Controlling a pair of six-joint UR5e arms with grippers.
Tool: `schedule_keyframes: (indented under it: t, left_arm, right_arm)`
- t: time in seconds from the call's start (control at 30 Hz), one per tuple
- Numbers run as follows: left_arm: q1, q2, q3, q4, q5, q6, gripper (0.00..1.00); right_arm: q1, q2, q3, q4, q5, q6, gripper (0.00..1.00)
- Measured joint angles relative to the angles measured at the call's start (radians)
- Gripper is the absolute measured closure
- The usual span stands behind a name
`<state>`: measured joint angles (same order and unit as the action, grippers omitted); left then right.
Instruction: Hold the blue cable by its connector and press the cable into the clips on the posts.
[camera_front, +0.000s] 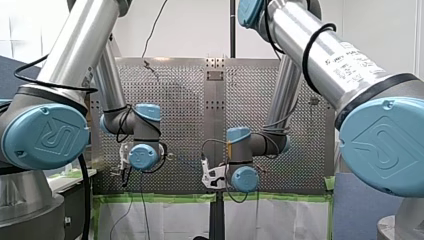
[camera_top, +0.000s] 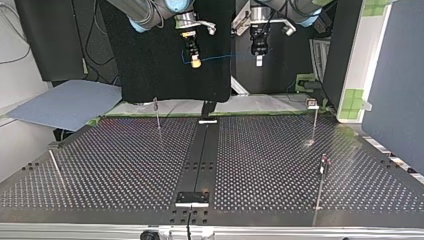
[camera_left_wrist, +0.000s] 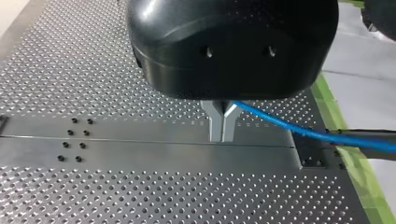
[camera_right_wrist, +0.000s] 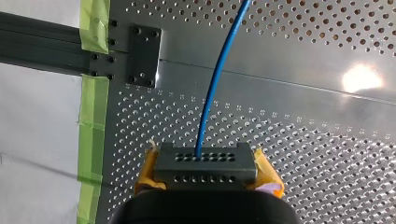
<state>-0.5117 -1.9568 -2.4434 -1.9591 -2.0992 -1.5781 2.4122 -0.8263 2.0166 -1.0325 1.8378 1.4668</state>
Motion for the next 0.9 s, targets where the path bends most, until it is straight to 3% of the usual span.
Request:
schedule_keyframes:
  t: [0.5,0.63,0.77,0.9]
  left_arm:
    - [-0.001,0.002,0.0,-0.005,0.003,0.002,1.0]
    - [-0.011,0.021,0.02,-0.024,0.009,-0.004,1.0]
    - [-0.012,0.049,0.037,-0.053,-0.009,-0.027,1.0]
    - [-0.005,0.085,0.044,-0.089,-0.033,-0.039,1.0]
  right_arm:
    - [-0.001,0.0,0.0,-0.001,0.001,0.0,1.0]
    - [-0.013,-0.012,-0.004,-0.01,0.006,-0.001,1.0]
    - [-0.012,-0.035,-0.025,0.006,0.009,0.018,1.0]
    - [-0.011,-0.067,-0.056,0.037,-0.011,0.049,1.0]
